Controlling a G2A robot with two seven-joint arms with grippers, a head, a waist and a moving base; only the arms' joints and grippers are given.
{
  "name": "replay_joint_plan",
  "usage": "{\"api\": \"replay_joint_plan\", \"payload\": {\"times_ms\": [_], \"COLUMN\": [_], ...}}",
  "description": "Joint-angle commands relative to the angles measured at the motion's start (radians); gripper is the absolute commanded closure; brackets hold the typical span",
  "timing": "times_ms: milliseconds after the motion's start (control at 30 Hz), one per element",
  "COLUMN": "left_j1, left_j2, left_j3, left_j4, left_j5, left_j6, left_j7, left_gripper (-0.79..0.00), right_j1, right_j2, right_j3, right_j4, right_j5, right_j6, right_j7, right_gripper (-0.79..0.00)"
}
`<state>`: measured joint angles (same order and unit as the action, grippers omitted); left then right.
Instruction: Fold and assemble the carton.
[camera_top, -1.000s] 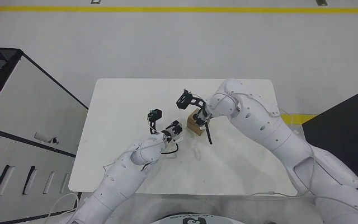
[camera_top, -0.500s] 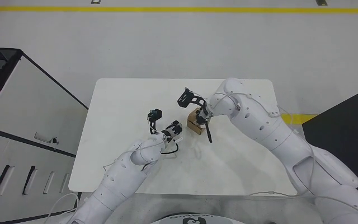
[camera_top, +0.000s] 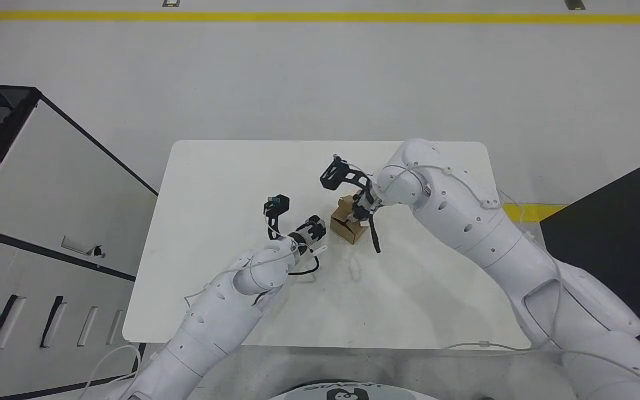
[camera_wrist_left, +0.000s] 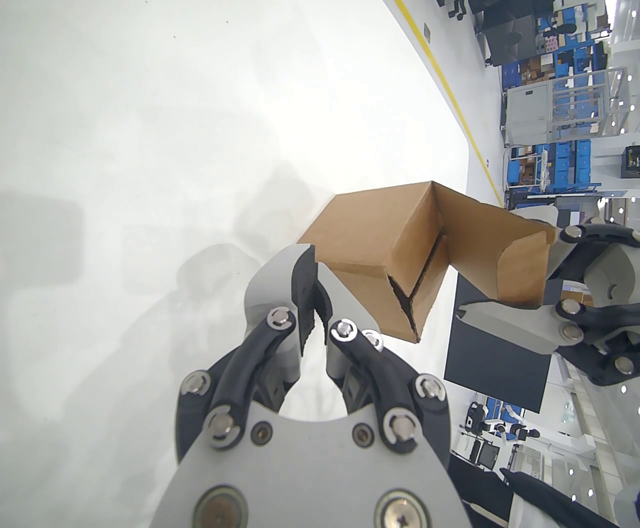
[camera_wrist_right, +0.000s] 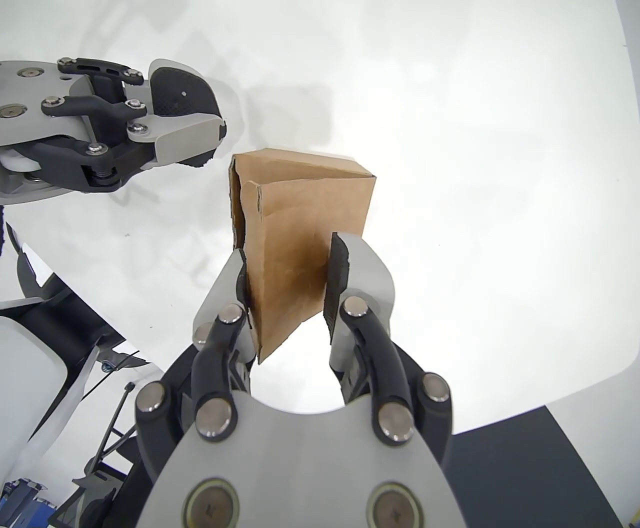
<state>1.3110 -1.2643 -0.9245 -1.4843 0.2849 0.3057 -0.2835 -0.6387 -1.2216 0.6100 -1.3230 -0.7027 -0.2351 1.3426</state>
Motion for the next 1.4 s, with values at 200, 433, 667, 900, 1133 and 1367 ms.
{"api": "replay_joint_plan", "payload": {"times_ms": [200, 433, 667, 900, 1133, 1367], "left_j1": [0.000, 0.000, 0.000, 0.000, 0.000, 0.000], "left_j2": [0.000, 0.000, 0.000, 0.000, 0.000, 0.000], "left_j3": [0.000, 0.000, 0.000, 0.000, 0.000, 0.000], "left_j4": [0.000, 0.000, 0.000, 0.000, 0.000, 0.000], "left_j5": [0.000, 0.000, 0.000, 0.000, 0.000, 0.000], "left_j6": [0.000, 0.000, 0.000, 0.000, 0.000, 0.000], "left_j7": [0.000, 0.000, 0.000, 0.000, 0.000, 0.000], "left_gripper": [0.000, 0.000, 0.000, 0.000, 0.000, 0.000], "right_j1": [-0.004, -0.016, -0.026, -0.034, -0.037, -0.031], "right_j2": [0.002, 0.007, 0.013, 0.017, 0.015, 0.008], "right_j3": [0.014, 0.034, 0.056, 0.065, 0.060, 0.046], "right_j4": [-0.015, -0.043, -0.069, -0.084, -0.075, -0.051], "right_j5": [-0.003, 0.007, 0.038, 0.055, 0.060, 0.062], "right_j6": [-0.007, -0.016, -0.026, -0.032, -0.034, -0.035], "right_j7": [-0.001, 0.009, 0.029, 0.047, 0.046, 0.041], "right_gripper": [-0.366, -0.369, -0.354, -0.342, -0.271, -0.154]}}
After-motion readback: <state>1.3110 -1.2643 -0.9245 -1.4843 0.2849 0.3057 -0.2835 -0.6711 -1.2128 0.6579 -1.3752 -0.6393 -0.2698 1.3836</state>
